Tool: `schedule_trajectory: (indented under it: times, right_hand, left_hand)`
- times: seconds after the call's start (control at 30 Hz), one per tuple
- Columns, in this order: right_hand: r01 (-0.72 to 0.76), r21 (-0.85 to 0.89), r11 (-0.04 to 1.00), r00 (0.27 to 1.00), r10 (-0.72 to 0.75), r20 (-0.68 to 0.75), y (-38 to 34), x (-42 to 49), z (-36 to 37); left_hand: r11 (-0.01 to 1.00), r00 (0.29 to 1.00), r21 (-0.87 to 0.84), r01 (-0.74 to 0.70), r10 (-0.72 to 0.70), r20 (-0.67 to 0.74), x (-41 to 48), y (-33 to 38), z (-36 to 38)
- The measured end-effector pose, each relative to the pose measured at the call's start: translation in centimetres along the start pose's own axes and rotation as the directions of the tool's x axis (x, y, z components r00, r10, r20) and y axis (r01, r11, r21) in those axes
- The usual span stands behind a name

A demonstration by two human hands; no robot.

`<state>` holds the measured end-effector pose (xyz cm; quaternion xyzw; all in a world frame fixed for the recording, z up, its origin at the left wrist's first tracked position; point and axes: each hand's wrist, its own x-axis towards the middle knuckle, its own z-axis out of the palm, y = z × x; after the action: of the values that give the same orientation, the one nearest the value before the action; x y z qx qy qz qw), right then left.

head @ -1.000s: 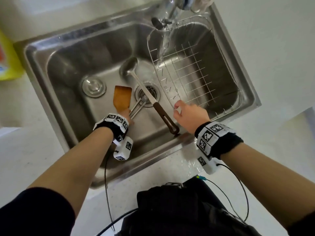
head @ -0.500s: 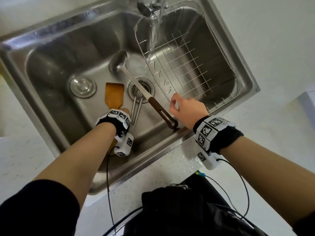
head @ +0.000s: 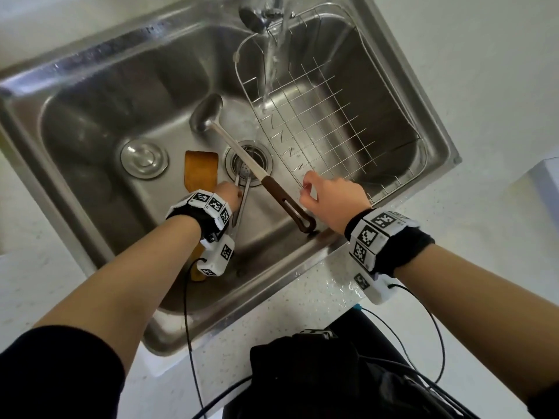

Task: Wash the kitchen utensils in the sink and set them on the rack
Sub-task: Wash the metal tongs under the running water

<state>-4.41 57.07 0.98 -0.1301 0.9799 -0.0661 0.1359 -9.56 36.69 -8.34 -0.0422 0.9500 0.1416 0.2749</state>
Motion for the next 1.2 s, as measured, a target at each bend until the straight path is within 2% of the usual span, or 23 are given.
schedule_trajectory:
  times: [0.23, 0.53, 0.7, 0.87, 0.97, 1.03, 1.13, 1.2]
  right_hand:
    - [-0.02, -0.022, 1.0, 1.0, 0.02, -0.001, 1.7, -0.2, 0.2]
    - [-0.148, 0.0, 0.989, 0.978, 0.146, 0.146, 4.0, -0.8, 2.6]
    - [-0.21, -0.018, 0.978, 0.96, 0.209, 0.188, 4.0, -0.7, 4.5]
    - [-0.298, -0.022, 0.954, 0.937, 0.297, 0.184, 4.4, -0.7, 5.7]
    - [-0.291, -0.058, 0.955, 0.953, 0.295, 0.073, 3.5, -1.0, 6.8]
    - [-0.236, 0.051, 0.97, 0.971, 0.235, 0.032, 2.3, -0.6, 7.0]
    - [-0.134, 0.382, 0.915, 0.981, 0.069, 0.181, -0.1, 0.1, 7.1]
    - [-0.157, 0.513, 0.844, 0.955, -0.003, 0.297, -1.5, 0.3, 7.3]
  left_hand:
    - [1.0, 0.999, -0.026, 0.003, -0.002, 0.036, -0.2, 0.5, 0.9]
    - [0.988, 0.994, -0.155, 0.014, 0.003, 0.112, -0.7, 0.8, 1.9]
    - [0.986, 0.982, -0.16, 0.051, -0.02, 0.187, -1.1, -0.6, 2.2]
    - [0.958, 0.987, -0.281, 0.061, -0.017, 0.158, -1.5, -0.6, 1.0]
    - [0.874, 0.981, -0.473, 0.111, -0.021, 0.193, -2.0, -0.9, 0.9]
    - [0.76, 0.982, -0.64, 0.117, 0.009, 0.191, -2.9, -0.5, 0.2]
    - [0.565, 0.987, -0.819, 0.094, 0.057, 0.152, -4.4, 0.8, -0.9]
    - [0.462, 0.974, -0.884, 0.076, 0.156, 0.165, -5.2, 1.7, -1.3]
